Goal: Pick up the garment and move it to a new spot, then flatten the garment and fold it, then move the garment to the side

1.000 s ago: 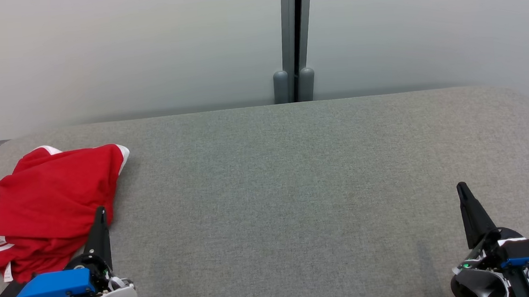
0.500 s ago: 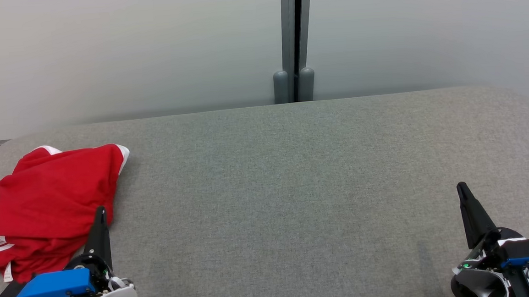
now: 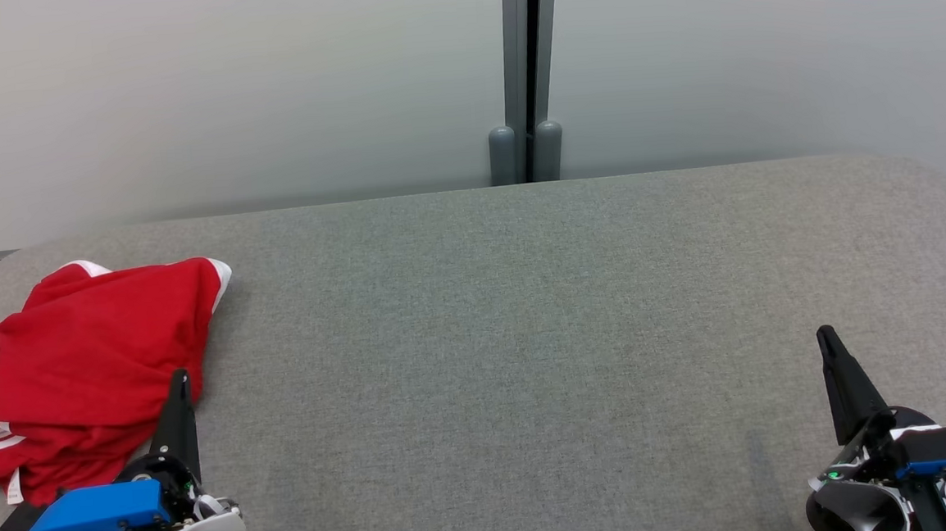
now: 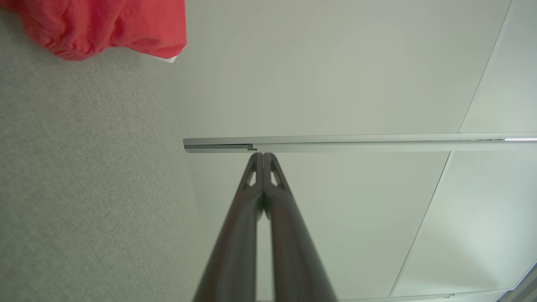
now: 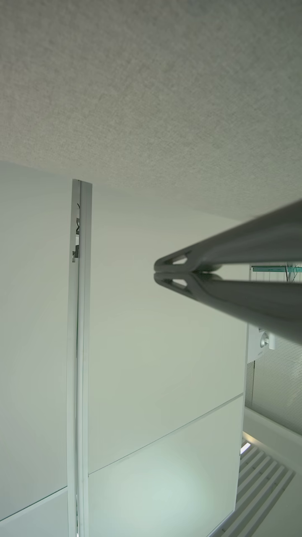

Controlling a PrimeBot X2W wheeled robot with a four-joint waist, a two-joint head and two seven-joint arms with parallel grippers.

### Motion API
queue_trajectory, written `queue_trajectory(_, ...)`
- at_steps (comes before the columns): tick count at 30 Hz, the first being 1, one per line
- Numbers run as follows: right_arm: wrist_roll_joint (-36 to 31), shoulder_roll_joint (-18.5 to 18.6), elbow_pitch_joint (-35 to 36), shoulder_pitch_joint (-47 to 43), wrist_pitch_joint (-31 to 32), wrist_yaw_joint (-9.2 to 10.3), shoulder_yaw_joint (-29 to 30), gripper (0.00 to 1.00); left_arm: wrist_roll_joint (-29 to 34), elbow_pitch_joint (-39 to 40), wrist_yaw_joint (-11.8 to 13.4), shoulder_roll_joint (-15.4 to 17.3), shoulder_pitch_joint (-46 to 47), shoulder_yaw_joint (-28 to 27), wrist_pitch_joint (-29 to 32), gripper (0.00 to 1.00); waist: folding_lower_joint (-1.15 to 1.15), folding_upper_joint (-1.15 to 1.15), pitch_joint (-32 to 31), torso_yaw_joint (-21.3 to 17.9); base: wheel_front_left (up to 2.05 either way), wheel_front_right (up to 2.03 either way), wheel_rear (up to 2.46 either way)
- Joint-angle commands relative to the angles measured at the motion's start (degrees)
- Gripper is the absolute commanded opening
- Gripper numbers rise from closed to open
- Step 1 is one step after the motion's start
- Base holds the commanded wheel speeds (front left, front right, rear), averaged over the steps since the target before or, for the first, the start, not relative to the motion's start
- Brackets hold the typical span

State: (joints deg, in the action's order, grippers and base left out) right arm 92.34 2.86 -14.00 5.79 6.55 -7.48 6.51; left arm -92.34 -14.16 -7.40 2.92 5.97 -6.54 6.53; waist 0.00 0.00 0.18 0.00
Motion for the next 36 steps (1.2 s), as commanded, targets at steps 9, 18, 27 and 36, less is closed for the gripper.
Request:
queue_trajectory(9, -0.27, -0.38, -1.42, -1.21, -0.55, 0.09, -0.33, 1.0, 0.26, -1.34, 0.02, -0.13, -1.46, 0.34, -0.56, 1.0, 0.0, 0.0, 0.04, 0.01, 0.0, 0.0, 0.0)
queue_trajectory(18, -4.78, -0.32, -0.5, -1.11, -3.15, 0.07, -0.94, 1.0, 3.65, -0.41, 0.0, -0.1, -0.9, 1.7, -3.16, 1.0, 0.0, 0.0, 0.21, 0.01, 0.0, 0.0, 0.0)
queue_trajectory(27, -12.88, -0.25, 0.26, -0.97, -5.5, 0.06, -1.55, 1.0, 12.52, -0.35, -0.01, -0.07, -0.18, 2.38, -5.5, 1.0, 0.0, 0.0, 0.36, -0.08, 0.0, 0.0, 0.0)
queue_trajectory(36, -21.23, -0.2, 0.45, -0.91, -7.4, 0.05, -2.85, 1.0, 22.99, -0.33, 0.07, -0.05, 0.3, 2.31, -7.4, 1.0, 0.0, 0.0, 0.37, -0.12, 0.0, 0.0, 0.0)
